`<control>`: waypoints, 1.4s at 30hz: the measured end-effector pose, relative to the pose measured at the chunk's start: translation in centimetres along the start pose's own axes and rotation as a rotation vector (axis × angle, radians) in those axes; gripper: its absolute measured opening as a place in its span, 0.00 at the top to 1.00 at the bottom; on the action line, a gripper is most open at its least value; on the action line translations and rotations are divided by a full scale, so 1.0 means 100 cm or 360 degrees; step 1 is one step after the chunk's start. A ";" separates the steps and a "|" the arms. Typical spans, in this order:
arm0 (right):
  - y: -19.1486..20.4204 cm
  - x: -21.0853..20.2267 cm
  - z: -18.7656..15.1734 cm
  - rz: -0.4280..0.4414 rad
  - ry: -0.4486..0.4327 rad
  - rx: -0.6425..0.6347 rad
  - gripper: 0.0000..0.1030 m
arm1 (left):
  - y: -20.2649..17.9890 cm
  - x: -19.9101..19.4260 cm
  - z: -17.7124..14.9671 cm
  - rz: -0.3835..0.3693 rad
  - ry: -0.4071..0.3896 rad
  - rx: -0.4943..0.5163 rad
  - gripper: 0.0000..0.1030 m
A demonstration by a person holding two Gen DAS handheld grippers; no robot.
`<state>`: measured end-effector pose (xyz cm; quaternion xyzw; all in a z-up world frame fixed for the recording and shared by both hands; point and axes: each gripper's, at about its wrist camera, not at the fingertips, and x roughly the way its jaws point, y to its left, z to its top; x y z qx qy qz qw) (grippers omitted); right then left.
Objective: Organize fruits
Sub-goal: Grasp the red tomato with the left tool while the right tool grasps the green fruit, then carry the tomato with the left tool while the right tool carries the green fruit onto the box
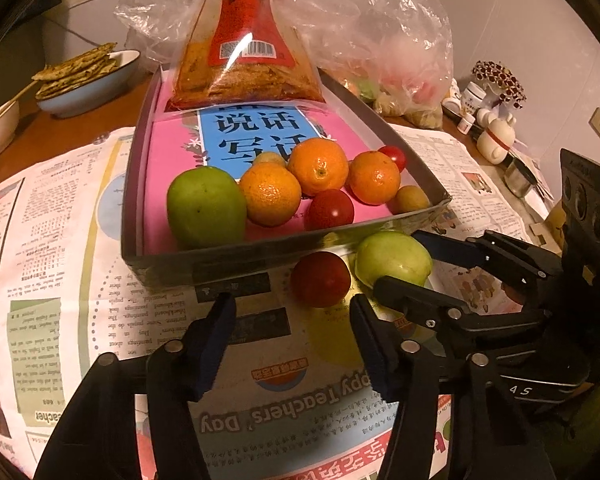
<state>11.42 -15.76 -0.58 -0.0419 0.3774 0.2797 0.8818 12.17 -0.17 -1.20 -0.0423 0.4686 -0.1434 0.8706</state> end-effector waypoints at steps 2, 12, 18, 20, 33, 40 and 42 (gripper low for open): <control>0.001 0.001 0.000 0.0054 0.0006 0.0001 0.59 | -0.001 0.003 0.001 -0.0001 0.0008 0.0004 0.44; -0.014 -0.008 -0.007 0.0018 0.0000 0.0076 0.60 | -0.016 0.015 0.006 0.0017 0.0027 0.0073 0.55; -0.032 -0.017 -0.012 -0.0003 -0.0014 0.0161 0.60 | -0.024 0.020 0.010 0.0065 0.0029 0.0107 0.67; -0.037 -0.020 -0.014 -0.0016 -0.0022 0.0181 0.60 | -0.026 0.021 0.011 0.0083 0.0033 0.0115 0.67; -0.051 -0.041 -0.014 -0.0039 -0.0092 0.0244 0.60 | -0.034 0.002 0.011 0.0082 -0.0008 0.0124 0.67; -0.054 -0.057 -0.010 -0.0048 -0.0159 0.0259 0.60 | -0.029 -0.020 0.021 0.0123 -0.0099 0.0101 0.67; -0.054 -0.061 -0.007 -0.0049 -0.0174 0.0259 0.60 | -0.028 -0.024 0.023 0.0127 -0.0113 0.0099 0.67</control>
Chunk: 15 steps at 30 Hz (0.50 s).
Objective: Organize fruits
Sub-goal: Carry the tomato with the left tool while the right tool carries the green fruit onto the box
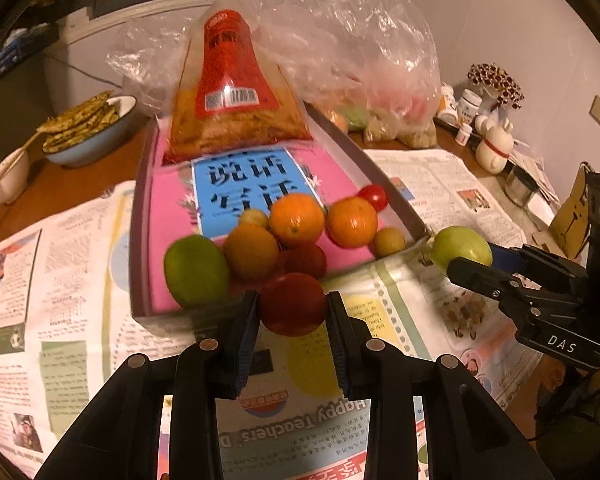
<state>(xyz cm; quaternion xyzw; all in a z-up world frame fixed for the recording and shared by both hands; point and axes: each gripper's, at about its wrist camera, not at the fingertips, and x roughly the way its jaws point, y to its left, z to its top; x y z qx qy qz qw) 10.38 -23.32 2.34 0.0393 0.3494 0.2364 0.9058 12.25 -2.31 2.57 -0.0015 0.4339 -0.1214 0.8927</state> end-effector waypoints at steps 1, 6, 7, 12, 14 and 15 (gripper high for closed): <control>0.000 -0.002 0.002 0.0000 -0.0008 -0.0003 0.60 | 0.001 -0.001 0.001 0.0004 -0.0007 -0.0003 0.67; 0.003 -0.007 0.008 0.0002 -0.0040 -0.0015 0.60 | 0.000 -0.004 0.007 0.0004 -0.0022 0.0005 0.67; 0.004 -0.008 0.010 0.0000 -0.0045 -0.0019 0.60 | -0.002 -0.005 0.009 0.0000 -0.0027 0.0009 0.67; 0.008 -0.009 0.017 -0.0002 -0.0069 -0.0042 0.60 | -0.009 -0.003 0.019 -0.0015 -0.0052 0.0036 0.67; 0.009 -0.010 0.021 -0.0004 -0.0076 -0.0049 0.60 | -0.013 -0.002 0.023 -0.0026 -0.0059 0.0045 0.67; 0.009 -0.009 0.022 -0.0005 -0.0079 -0.0050 0.60 | -0.014 -0.001 0.025 -0.0032 -0.0060 0.0049 0.67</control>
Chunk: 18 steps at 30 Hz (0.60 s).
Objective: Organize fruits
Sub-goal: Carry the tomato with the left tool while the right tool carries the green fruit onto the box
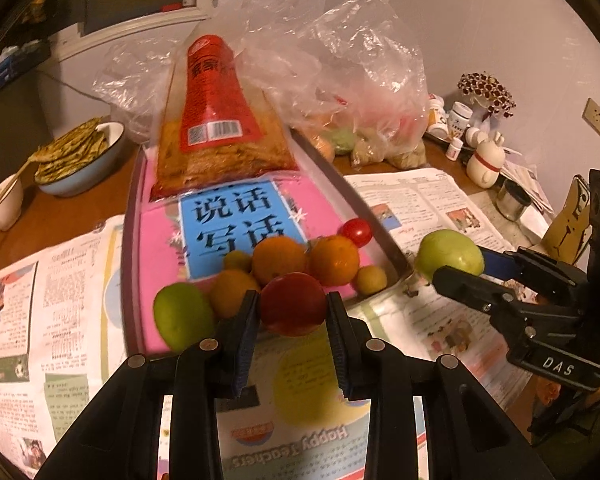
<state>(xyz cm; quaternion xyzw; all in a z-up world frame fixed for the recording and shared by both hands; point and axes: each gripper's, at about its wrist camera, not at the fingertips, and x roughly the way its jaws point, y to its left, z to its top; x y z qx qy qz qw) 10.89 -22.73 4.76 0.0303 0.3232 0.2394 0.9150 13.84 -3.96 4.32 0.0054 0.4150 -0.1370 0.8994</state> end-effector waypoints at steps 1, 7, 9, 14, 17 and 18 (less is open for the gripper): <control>0.000 0.001 0.002 -0.0002 -0.0002 -0.0001 0.60 | -0.002 0.002 0.002 -0.0006 0.0000 0.0006 0.67; -0.001 0.003 0.009 -0.0008 -0.0014 -0.0016 0.60 | -0.010 0.013 0.011 -0.0029 0.0008 0.0034 0.67; -0.001 0.005 0.012 -0.0011 -0.0014 -0.0023 0.60 | -0.013 0.016 0.013 -0.0039 0.0013 0.0038 0.67; -0.001 0.011 0.016 -0.0013 -0.0008 -0.0030 0.60 | -0.017 0.024 0.016 -0.0055 0.0030 0.0046 0.67; -0.002 0.014 0.019 -0.0010 -0.0006 -0.0029 0.60 | -0.016 0.028 0.018 -0.0060 0.0035 0.0042 0.67; -0.002 0.015 0.020 -0.0009 -0.0006 -0.0029 0.60 | -0.016 0.029 0.018 -0.0062 0.0036 0.0039 0.67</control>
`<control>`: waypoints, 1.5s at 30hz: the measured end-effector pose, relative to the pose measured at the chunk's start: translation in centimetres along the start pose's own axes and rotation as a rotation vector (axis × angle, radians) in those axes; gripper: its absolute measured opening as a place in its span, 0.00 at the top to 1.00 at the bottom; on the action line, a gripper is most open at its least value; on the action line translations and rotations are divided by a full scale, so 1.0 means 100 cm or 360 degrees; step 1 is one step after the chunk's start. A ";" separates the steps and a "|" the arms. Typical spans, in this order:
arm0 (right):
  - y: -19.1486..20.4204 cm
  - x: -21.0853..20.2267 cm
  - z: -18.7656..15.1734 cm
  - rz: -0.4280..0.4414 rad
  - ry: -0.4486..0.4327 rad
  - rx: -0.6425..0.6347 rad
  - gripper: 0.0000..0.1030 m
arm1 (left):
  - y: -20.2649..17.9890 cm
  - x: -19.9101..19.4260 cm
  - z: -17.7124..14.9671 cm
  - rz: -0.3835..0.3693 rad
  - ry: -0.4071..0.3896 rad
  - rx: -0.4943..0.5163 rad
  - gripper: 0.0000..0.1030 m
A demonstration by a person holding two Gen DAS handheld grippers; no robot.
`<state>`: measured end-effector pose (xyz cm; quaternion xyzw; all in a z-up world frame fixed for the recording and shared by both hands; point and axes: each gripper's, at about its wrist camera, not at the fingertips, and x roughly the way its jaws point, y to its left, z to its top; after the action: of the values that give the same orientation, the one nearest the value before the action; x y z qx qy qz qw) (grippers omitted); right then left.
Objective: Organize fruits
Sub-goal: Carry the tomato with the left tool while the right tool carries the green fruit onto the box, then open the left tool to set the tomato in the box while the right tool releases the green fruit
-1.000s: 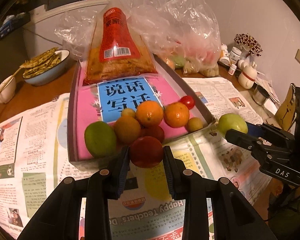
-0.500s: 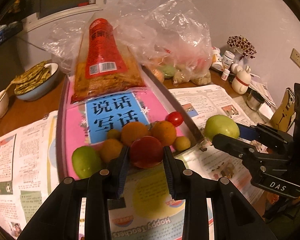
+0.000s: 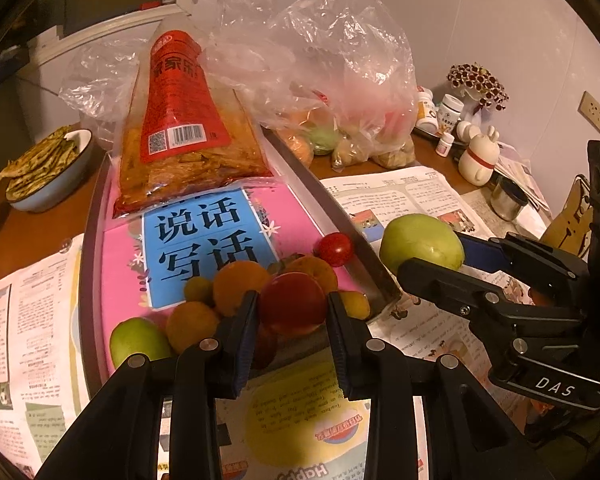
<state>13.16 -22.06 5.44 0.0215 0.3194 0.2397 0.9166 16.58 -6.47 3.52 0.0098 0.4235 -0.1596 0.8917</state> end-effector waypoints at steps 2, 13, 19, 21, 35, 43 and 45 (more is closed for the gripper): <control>0.000 0.001 0.001 -0.0001 0.0000 0.0000 0.60 | 0.001 0.001 0.001 -0.0005 0.0002 -0.0007 0.67; -0.006 0.014 0.014 -0.0014 0.0009 0.0008 0.60 | 0.000 0.014 0.000 -0.0018 0.0031 -0.0003 0.67; -0.008 0.034 0.009 0.0014 0.0070 0.0047 0.60 | 0.003 0.017 -0.001 0.0019 0.0026 0.0000 0.67; -0.009 0.039 0.008 0.0012 0.0088 0.0057 0.60 | 0.004 0.016 -0.001 0.0009 0.0027 -0.0009 0.67; -0.012 0.031 0.004 0.0044 0.0078 0.0103 0.53 | 0.004 0.017 -0.002 0.0007 0.0029 -0.0006 0.67; -0.010 0.018 0.000 0.0007 0.0057 0.0090 0.45 | 0.003 0.017 -0.002 0.0001 0.0038 -0.0008 0.60; -0.009 0.015 -0.001 -0.0014 0.0049 0.0081 0.44 | 0.002 0.017 -0.002 0.0001 0.0041 -0.0011 0.58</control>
<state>14.51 -22.14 4.33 0.0398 0.3397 0.2277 0.9117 17.53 -6.70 2.06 0.0088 0.4356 -0.1578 0.8862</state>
